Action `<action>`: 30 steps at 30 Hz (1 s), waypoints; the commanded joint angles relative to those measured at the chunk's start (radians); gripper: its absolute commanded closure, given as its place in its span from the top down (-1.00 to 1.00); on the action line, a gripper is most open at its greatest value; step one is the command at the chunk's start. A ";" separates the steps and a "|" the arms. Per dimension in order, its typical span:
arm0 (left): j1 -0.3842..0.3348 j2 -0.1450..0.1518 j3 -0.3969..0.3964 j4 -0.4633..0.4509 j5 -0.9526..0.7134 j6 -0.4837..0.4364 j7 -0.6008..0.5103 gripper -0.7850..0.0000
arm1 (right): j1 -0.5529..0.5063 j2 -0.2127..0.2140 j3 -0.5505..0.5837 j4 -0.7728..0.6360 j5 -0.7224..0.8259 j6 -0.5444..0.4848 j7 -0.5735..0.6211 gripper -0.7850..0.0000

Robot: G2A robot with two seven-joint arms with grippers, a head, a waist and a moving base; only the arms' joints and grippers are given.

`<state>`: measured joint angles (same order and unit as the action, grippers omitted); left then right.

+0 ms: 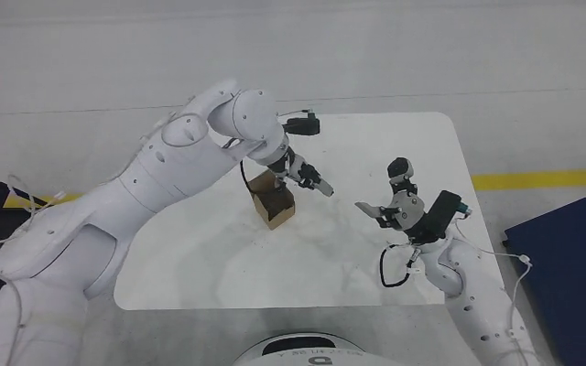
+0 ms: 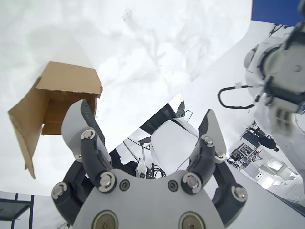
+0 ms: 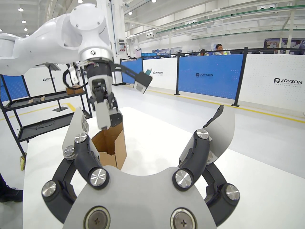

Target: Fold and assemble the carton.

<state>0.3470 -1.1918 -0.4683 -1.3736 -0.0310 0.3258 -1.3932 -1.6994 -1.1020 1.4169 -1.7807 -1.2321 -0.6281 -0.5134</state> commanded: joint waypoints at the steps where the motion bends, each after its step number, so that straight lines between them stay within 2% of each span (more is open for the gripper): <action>1: 0.025 0.034 -0.073 -0.015 -0.009 -0.023 0.002 1.00 | 0.017 -0.001 -0.017 0.001 -0.009 -0.003 0.043 1.00; 4: 0.098 0.102 -0.218 -0.078 -0.004 -0.063 -0.011 1.00 | 0.066 -0.006 -0.062 0.022 0.004 -0.014 0.119 1.00; 7: 0.224 0.178 -0.405 -0.195 0.006 -0.084 -0.034 1.00 | 0.134 -0.016 -0.126 0.059 0.016 -0.008 0.188 1.00; 10: 0.408 0.249 -0.617 -0.327 0.017 -0.108 -0.062 1.00 | 0.198 -0.027 -0.188 0.096 0.023 0.004 0.227 1.00; 12: 0.555 0.285 -0.753 -0.396 0.009 -0.133 -0.079 1.00 | 0.231 -0.034 -0.218 0.115 0.029 0.011 0.253 1.00; 14: 0.707 0.312 -0.872 -0.444 -0.002 -0.172 -0.088 1.00 | 0.239 -0.035 -0.224 0.118 0.031 0.013 0.262 1.00; 16: 0.856 0.329 -0.950 -0.476 0.008 -0.217 -0.089 1.00 | 0.239 -0.035 -0.224 0.118 0.031 0.013 0.262 1.00; 19: 1.033 0.342 -1.009 -0.502 0.041 -0.278 -0.055 1.00 | 0.239 -0.035 -0.224 0.118 0.031 0.013 0.262 1.00; 22: 1.130 0.346 -1.018 -0.519 0.080 -0.321 0.001 1.00 | 0.238 -0.037 -0.235 0.118 0.053 -0.007 0.269 1.00; 25: 1.157 0.346 -0.976 -0.520 0.160 -0.336 0.047 1.00 | 0.274 -0.041 -0.273 0.154 0.067 -0.034 0.377 1.00; 30: 1.108 0.336 -0.868 -0.489 0.311 -0.317 0.143 1.00 | 0.362 -0.059 -0.375 0.215 0.168 -0.080 0.577 1.00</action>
<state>1.4670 -0.8536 -1.3565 -1.8713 0.2595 0.0055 -1.2692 -1.3548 -1.1583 1.0567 -1.5774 -1.0780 -0.7093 0.0266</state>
